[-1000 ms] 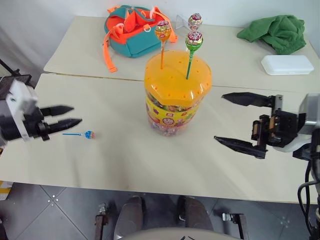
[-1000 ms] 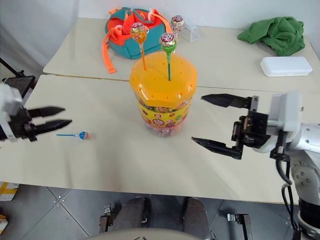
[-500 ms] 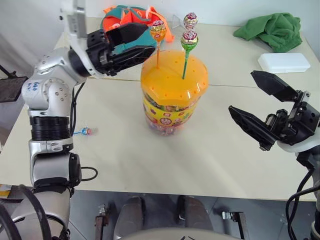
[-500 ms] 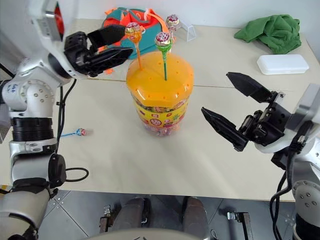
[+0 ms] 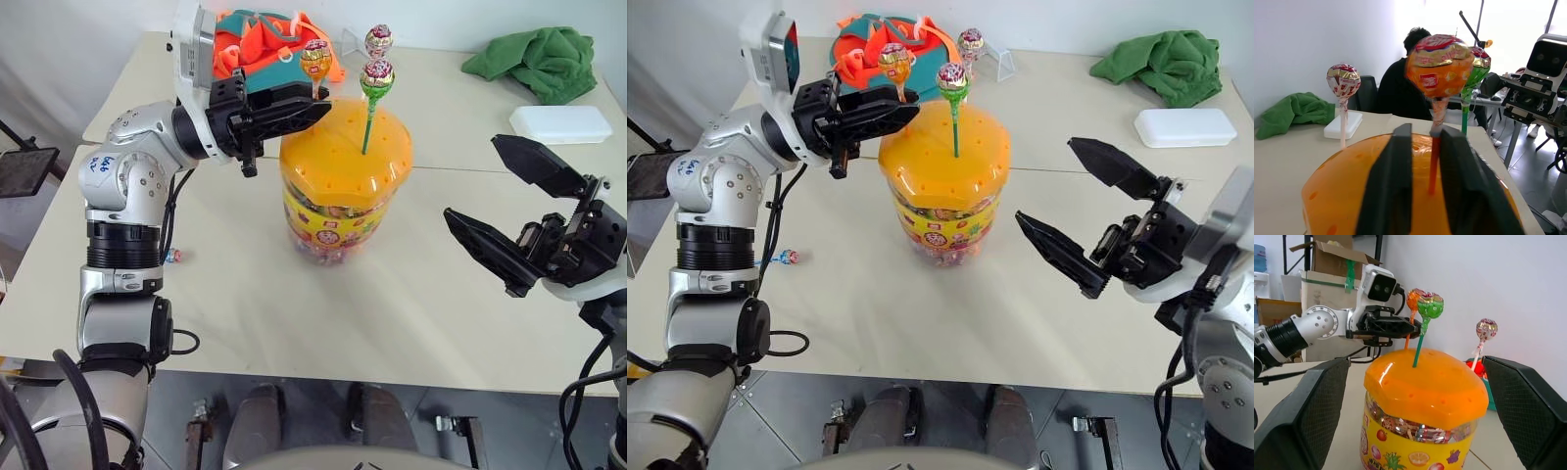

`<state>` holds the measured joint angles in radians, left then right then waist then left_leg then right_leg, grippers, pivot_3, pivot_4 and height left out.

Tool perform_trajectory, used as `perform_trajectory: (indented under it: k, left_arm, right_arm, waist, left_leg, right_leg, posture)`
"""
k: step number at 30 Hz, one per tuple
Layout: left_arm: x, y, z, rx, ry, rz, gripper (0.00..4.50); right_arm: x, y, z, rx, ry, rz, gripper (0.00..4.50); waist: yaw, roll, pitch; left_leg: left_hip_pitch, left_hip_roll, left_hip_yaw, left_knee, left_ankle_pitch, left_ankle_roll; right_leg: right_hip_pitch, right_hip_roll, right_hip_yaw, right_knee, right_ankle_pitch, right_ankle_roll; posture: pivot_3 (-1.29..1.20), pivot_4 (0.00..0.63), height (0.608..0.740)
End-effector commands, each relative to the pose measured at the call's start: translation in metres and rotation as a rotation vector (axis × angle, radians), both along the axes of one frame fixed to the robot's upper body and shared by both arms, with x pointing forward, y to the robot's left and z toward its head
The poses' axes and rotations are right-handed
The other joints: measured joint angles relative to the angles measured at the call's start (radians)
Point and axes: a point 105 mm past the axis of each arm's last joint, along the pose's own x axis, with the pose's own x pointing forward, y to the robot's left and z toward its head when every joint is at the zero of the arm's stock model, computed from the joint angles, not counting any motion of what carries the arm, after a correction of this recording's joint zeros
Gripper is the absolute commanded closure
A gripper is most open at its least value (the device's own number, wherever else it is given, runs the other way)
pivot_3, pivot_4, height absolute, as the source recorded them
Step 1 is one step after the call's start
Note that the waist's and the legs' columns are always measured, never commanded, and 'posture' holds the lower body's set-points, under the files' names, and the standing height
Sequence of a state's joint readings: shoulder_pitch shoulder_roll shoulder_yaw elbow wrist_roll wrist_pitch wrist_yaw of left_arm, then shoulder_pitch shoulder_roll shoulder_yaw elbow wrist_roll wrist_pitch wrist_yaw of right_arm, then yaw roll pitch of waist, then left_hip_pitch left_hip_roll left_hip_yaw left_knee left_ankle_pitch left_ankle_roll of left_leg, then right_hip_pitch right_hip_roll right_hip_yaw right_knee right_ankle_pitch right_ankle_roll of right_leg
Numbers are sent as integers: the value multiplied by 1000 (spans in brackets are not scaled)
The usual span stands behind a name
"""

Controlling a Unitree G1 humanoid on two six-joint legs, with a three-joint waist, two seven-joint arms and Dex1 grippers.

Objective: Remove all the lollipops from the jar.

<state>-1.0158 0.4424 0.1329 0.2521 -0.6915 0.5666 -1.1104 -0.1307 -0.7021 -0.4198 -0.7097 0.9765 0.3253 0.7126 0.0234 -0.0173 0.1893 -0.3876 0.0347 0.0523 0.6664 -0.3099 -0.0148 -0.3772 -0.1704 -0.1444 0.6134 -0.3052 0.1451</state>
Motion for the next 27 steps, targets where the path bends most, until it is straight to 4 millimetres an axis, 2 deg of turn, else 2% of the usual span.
perform_trajectory:
  k: [1,4,6,8,9,10,11,14,15,19,21,24,27]
  left_arm:
    - [-7,30,41,-221,-8,19,4464]
    - [-6,74,44,-285,68,158,4464]
    - [-5,101,21,-163,107,327,4464]
    - [-10,122,-15,31,166,465,4464]
    - [-19,133,-40,147,213,519,4464]
    - [-26,139,-56,226,245,547,4464]
    - [-33,145,-72,286,282,578,4464]
    - [-63,171,-137,487,365,712,4464]
    - [-76,175,-156,550,391,718,4464]
    - [-109,179,-202,707,489,717,4464]
    - [-117,182,-216,748,520,724,4464]
    - [-106,188,-214,643,534,817,3795]
    - [-101,183,-206,594,495,796,2947]
  right_arm:
    - [-5,10,8,-40,-40,102,0]
    - [-6,23,6,-126,-45,240,0]
    - [-7,31,-2,-215,-36,334,0]
    - [-8,35,-10,-285,-16,415,0]
    - [-8,36,-16,-322,23,458,0]
    - [-8,36,-21,-346,52,486,0]
    - [-7,35,-24,-366,69,505,0]
    - [3,28,-43,-449,106,511,0]
    - [6,26,-49,-472,115,507,0]
    - [14,19,-64,-537,132,484,0]
    - [17,15,-68,-559,143,469,0]
    - [23,13,-65,-528,132,425,0]
    - [24,15,-56,-469,125,410,0]
  waist:
    - [-3,0,0]
    - [-15,0,0]
    - [-23,0,0]
    - [-36,0,0]
    - [-37,0,0]
    - [-37,0,0]
    - [-34,0,0]
    - [-18,-2,2]
    - [-16,-3,2]
    - [3,-4,2]
    - [3,-2,2]
    - [-1,0,3]
    - [-1,1,3]
  left_leg:
    - [0,0,0,0,0,0]
    - [1,1,0,-1,0,0]
    - [1,1,-1,-2,0,0]
    - [3,1,0,-4,0,0]
    - [4,1,0,-5,0,0]
    - [3,0,0,-5,0,0]
    - [3,1,0,-5,0,0]
    - [1,1,0,-3,-1,1]
    - [1,0,0,-2,-2,1]
    - [0,1,1,-1,-2,1]
    - [1,1,1,-1,-2,1]
    - [2,1,4,-2,-2,1]
    - [2,2,4,-2,-2,1]
  right_leg:
    - [0,0,0,0,0,0]
    - [0,0,0,0,0,0]
    - [0,0,0,1,0,0]
    - [0,0,1,0,0,0]
    - [0,1,1,0,0,0]
    - [0,1,1,0,0,0]
    - [0,1,1,-1,0,0]
    - [0,1,2,-2,0,0]
    - [0,1,5,-2,0,0]
    - [0,2,8,-4,0,0]
    - [0,2,9,-4,0,0]
    - [0,2,10,-3,0,0]
    - [-2,3,10,-1,0,0]
  posture:
    - [0,150,740]
    - [0,150,740]
    - [0,150,740]
    - [0,150,740]
    - [0,150,740]
    - [0,150,740]
    - [0,150,740]
    - [0,150,740]
    - [0,150,740]
    - [0,150,740]
    - [0,150,740]
    - [0,150,740]
    - [0,150,740]
